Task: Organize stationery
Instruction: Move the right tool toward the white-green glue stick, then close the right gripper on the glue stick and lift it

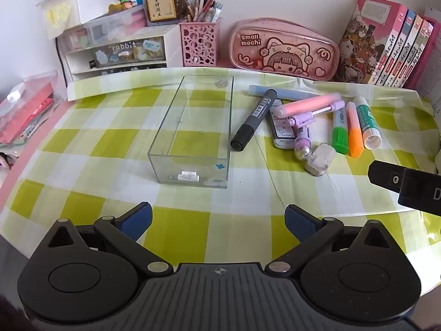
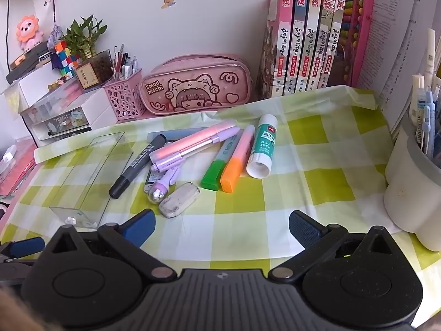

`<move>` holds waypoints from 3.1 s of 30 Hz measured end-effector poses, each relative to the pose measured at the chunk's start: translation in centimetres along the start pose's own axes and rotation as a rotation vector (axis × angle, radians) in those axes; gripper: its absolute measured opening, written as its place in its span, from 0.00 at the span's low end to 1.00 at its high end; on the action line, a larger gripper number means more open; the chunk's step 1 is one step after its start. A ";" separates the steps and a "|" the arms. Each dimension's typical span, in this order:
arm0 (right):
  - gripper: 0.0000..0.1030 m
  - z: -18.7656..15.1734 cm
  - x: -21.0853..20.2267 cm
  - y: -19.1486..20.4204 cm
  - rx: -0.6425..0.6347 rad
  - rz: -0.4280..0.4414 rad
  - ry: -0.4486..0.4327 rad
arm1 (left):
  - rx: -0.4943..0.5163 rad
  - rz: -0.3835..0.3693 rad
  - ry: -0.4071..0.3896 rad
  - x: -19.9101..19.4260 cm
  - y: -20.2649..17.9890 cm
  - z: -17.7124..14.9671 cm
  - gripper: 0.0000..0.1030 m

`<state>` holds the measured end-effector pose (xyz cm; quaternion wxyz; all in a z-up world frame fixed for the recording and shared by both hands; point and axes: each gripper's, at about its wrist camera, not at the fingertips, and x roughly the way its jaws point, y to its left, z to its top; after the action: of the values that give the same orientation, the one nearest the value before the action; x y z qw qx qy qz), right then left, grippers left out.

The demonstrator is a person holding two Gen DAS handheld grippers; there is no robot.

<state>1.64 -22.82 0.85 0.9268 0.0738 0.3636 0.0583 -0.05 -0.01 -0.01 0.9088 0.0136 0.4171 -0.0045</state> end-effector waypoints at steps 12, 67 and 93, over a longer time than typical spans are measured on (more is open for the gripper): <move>1.00 -0.5 -0.1 0.4 -0.001 0.000 -0.001 | -0.009 -0.004 0.014 0.1 0.6 0.4 0.95; 1.00 0.1 6.1 0.5 -0.027 -0.007 0.114 | -0.056 0.036 -0.016 4.7 2.3 0.8 0.95; 0.59 7.9 9.2 -6.1 0.142 -0.036 0.027 | 0.028 -0.056 -0.184 6.8 1.9 0.9 0.94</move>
<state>14.09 -28.08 -0.63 0.9151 0.1320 0.3806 0.0166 5.12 1.86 -4.51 0.9424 0.0144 0.3322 -0.0369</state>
